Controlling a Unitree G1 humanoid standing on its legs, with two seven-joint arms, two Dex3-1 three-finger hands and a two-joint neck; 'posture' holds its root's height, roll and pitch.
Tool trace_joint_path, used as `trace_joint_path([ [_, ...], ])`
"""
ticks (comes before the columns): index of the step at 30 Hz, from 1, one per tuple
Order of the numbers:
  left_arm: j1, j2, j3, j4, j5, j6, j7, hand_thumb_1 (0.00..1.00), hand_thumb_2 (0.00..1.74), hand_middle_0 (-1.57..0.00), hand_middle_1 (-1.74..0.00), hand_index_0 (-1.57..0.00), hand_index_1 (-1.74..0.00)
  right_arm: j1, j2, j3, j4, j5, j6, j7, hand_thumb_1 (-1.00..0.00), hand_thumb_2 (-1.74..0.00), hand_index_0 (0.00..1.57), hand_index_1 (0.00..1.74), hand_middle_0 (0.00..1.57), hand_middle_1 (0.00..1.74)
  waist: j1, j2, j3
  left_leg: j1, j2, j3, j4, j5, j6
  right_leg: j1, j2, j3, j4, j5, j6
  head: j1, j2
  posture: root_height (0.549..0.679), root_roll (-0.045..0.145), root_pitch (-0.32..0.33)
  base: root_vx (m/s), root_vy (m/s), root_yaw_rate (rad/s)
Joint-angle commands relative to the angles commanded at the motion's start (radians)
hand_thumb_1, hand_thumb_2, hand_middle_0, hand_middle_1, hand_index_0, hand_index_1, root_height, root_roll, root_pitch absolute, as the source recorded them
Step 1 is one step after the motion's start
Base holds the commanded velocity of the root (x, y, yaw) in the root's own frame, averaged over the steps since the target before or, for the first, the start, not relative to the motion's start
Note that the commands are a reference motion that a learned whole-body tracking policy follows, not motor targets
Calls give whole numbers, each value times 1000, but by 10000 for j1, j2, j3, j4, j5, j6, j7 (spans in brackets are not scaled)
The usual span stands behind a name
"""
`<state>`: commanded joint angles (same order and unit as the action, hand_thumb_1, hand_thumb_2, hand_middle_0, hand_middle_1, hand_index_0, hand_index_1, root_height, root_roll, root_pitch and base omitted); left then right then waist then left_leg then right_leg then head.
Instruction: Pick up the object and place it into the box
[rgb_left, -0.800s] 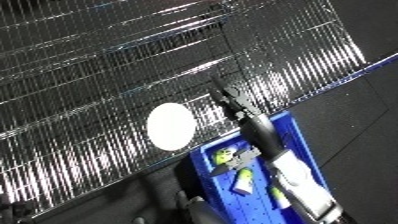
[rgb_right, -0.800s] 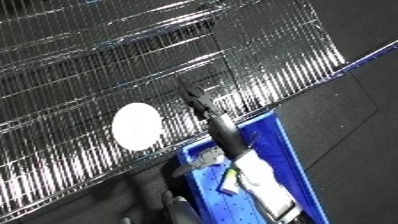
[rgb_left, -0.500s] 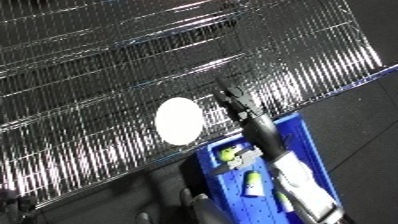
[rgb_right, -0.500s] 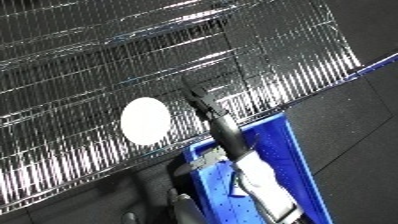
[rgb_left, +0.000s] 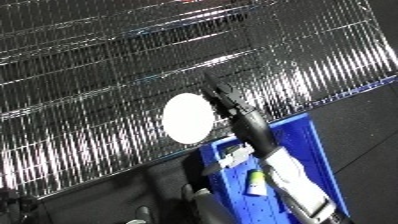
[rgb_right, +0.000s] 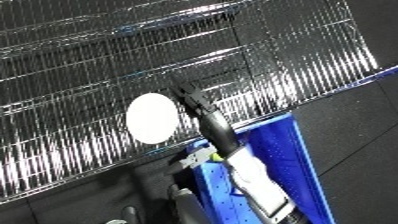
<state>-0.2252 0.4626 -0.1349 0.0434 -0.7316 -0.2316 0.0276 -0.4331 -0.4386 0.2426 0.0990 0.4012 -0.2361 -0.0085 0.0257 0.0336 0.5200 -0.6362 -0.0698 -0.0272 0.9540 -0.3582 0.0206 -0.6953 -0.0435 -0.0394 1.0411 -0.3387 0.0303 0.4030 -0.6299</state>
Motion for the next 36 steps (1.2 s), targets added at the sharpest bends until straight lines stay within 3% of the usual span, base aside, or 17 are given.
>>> trace_joint_path([
  [16,-238,-118,-182,-8,36,98,37,1000,1740,-1570,-1740,-1570,-1740,-1028,178,503,228,-122,436,-99,0,0,0,0,0,0,141,85,0,-81,-29,41,67,-50,20,-130,2,20,50,-6,-87,391,45,594,65,36,1,14,34],
  [34,-415,-128,-243,60,14,28,91,1000,1740,-1570,-1740,-1570,-1740,-1180,30,453,604,-321,514,-412,-900,-1566,1413,1566,1413,1566,121,86,0,-167,-5,63,-38,-23,55,-277,47,10,0,48,-95,504,283,594,63,50,-19,5,8],
  [36,-427,-130,-244,77,15,16,88,1000,1740,-1570,-1740,-1570,-1740,-1174,10,417,629,-328,535,-450,-950,-1653,1492,1653,1492,1653,113,82,0,-168,4,60,-44,-20,54,-283,46,7,-7,57,-91,486,288,594,62,50,-27,-7,-4],
])
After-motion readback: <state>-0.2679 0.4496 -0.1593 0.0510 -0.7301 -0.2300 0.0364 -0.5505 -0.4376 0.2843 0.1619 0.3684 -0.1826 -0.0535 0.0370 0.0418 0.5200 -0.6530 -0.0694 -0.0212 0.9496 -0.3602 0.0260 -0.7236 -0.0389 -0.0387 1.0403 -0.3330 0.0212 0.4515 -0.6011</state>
